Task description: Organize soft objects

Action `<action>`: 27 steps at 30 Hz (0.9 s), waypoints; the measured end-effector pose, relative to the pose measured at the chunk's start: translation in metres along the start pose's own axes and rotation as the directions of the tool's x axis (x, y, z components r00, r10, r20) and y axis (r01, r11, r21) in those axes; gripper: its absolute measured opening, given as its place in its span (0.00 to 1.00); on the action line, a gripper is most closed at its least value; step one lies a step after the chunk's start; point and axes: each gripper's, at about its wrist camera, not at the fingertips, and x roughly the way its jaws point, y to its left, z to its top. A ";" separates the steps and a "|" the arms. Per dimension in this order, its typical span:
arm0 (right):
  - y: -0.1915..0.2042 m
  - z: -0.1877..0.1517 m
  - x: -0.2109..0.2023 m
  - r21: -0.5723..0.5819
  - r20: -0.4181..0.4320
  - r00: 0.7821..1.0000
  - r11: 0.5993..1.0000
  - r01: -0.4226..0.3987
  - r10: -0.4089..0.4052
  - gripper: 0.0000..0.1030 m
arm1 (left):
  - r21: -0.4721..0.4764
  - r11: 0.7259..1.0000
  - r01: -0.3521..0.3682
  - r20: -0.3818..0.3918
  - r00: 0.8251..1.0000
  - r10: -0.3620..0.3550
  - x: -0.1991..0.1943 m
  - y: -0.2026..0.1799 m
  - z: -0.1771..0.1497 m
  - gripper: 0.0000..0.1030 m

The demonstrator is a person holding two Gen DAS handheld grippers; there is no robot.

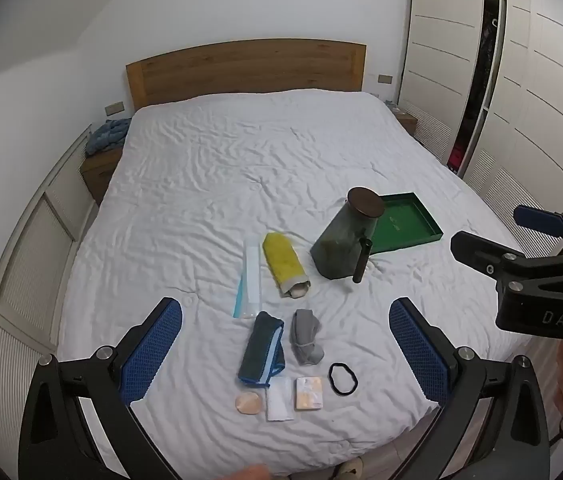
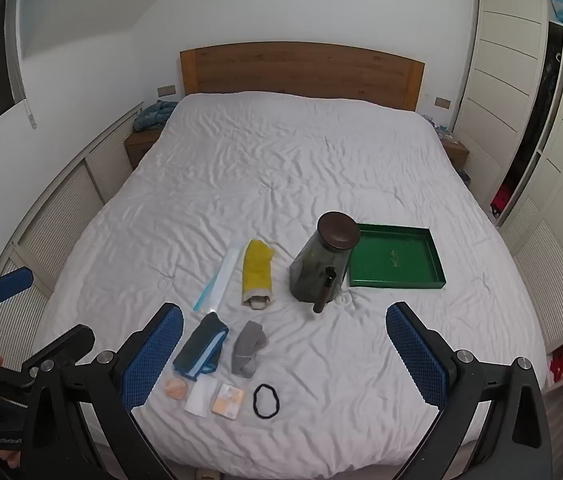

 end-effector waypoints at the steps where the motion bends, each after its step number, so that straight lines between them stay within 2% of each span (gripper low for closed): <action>1: 0.000 0.000 0.000 0.000 0.001 1.000 1.000 0.000 0.000 1.00 | -0.002 1.000 -0.002 0.000 1.000 0.002 0.000 0.000 0.000 0.99; 27: -0.009 -0.004 0.001 -0.006 0.004 1.000 1.000 -0.018 0.018 1.00 | -0.007 1.000 -0.008 -0.014 1.000 0.007 -0.007 -0.008 -0.015 0.99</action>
